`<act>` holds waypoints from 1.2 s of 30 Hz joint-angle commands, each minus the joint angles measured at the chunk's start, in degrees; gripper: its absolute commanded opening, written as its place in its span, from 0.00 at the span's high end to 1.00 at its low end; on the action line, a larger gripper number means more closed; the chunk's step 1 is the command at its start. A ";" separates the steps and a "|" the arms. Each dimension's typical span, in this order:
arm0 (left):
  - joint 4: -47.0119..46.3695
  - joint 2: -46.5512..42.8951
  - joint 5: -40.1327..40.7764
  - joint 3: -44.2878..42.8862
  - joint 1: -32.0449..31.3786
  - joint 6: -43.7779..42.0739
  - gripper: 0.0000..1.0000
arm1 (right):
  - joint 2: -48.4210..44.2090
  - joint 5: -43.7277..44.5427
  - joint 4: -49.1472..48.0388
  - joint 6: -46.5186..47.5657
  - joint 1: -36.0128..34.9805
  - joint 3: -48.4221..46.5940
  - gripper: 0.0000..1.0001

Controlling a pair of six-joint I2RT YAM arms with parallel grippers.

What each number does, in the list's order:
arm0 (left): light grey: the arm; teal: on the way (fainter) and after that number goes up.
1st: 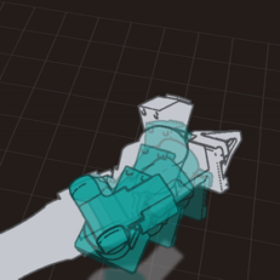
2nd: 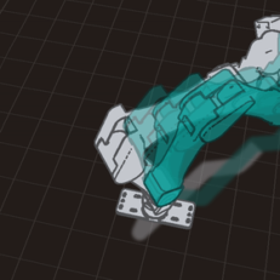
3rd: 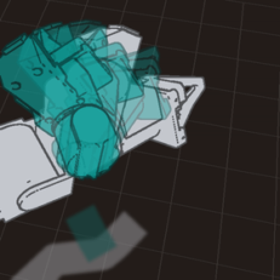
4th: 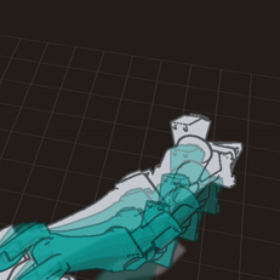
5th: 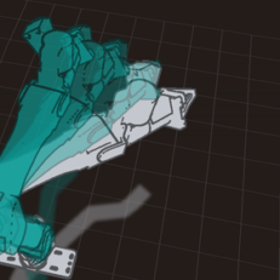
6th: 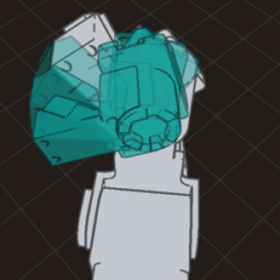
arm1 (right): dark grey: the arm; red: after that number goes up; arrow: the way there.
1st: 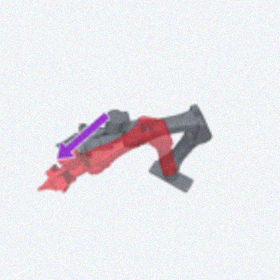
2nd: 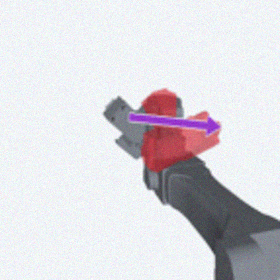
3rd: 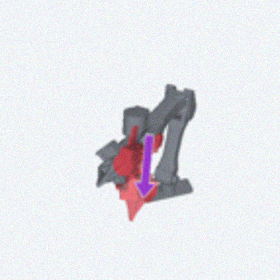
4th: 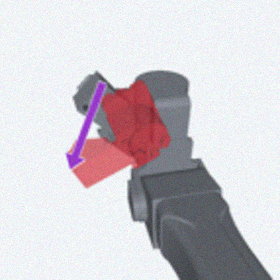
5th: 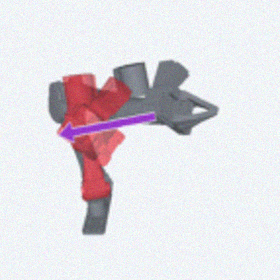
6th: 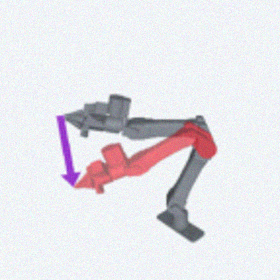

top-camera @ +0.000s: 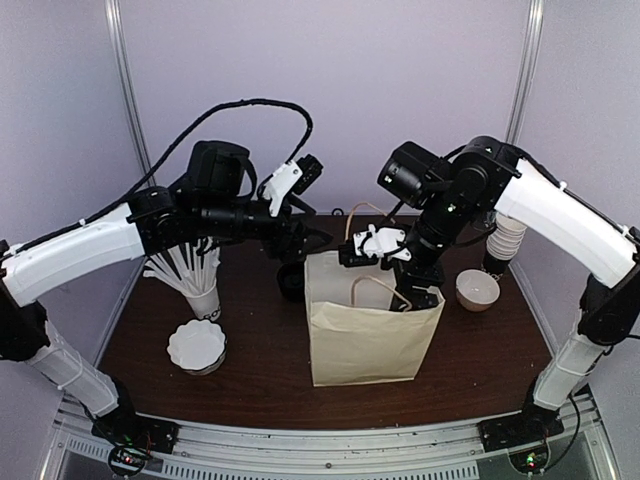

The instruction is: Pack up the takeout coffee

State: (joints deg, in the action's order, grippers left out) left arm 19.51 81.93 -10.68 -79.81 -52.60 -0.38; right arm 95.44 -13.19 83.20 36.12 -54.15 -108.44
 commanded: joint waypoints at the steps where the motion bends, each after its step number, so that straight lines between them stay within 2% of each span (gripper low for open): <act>1: 2.17 5.79 -5.38 -6.95 0.31 -2.61 0.29 | -2.77 -2.64 1.67 1.82 -0.35 -2.86 0.01; 11: 3.64 14.91 -9.11 -17.09 0.35 -2.97 0.33 | -10.17 -2.84 1.60 3.53 2.32 -3.36 0.01; 15: 3.51 17.37 -9.43 -20.17 0.30 -3.14 0.39 | -13.85 -3.07 1.14 4.13 4.31 -2.91 0.01; 19: 3.32 20.09 -11.77 -23.50 0.30 -2.89 0.49 | -18.43 -3.85 -1.33 3.43 6.81 -0.76 0.01; 21: 3.33 21.32 -13.55 -25.21 0.31 -2.21 0.53 | -20.59 -5.45 -2.38 2.61 8.31 0.54 0.01; 24: 4.62 22.06 -14.61 -26.98 0.30 -1.89 0.55 | -23.13 -14.04 -2.64 1.83 10.65 3.93 0.00; 28: 7.98 18.50 -7.18 -26.62 0.30 -5.60 0.44 | -24.69 -19.45 -3.89 2.61 11.17 11.21 0.01; 31: 13.71 16.28 -4.03 -27.97 0.33 -9.86 0.36 | -26.70 -21.33 -6.06 3.16 11.14 15.75 0.10; 36: 23.80 16.24 -11.84 -29.71 0.30 -11.35 0.31 | -29.29 -28.27 -8.11 3.12 10.51 18.21 0.12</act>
State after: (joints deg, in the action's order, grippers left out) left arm 35.57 100.36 -18.09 -107.04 -52.53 -8.84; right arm 69.32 -33.67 78.13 39.09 -43.24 -90.74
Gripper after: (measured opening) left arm 0.688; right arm 0.883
